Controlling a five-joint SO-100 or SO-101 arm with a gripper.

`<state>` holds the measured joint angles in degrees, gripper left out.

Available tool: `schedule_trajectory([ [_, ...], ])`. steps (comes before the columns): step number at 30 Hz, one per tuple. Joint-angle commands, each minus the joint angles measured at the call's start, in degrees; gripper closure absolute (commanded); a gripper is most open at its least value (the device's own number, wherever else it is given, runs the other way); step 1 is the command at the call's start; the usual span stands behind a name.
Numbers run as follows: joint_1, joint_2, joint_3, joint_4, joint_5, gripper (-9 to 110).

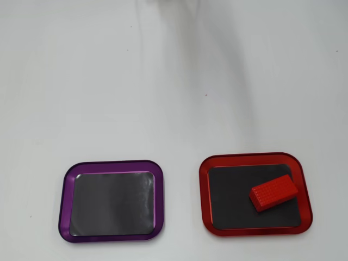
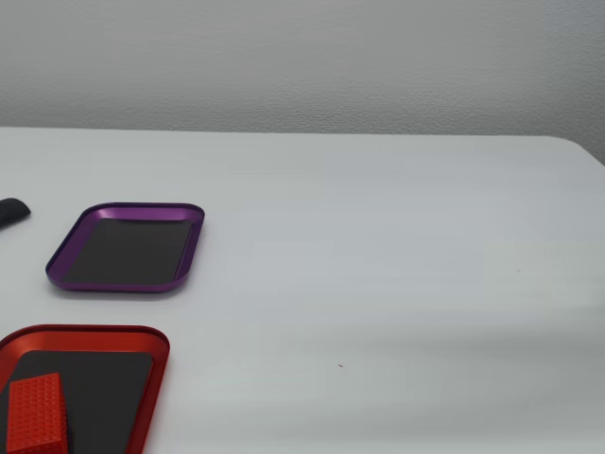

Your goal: Grasp a red block and put it in the left red dish.

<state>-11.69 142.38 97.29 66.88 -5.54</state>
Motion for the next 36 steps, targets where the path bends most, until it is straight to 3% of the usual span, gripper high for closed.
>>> schedule_trajectory([
  [1, 0.4, 10.5, 4.1, 1.2, -0.5, 77],
  [17, 0.5, 56.0, 57.7, -3.3, -0.6, 77],
  [21, 2.0, 56.0, 65.2, -4.9, -0.6, 77],
  [27, 13.5, 54.8, 75.5, -11.7, -0.5, 77],
  [36, 16.6, 54.6, 78.4, -7.4, 0.0, 77],
])
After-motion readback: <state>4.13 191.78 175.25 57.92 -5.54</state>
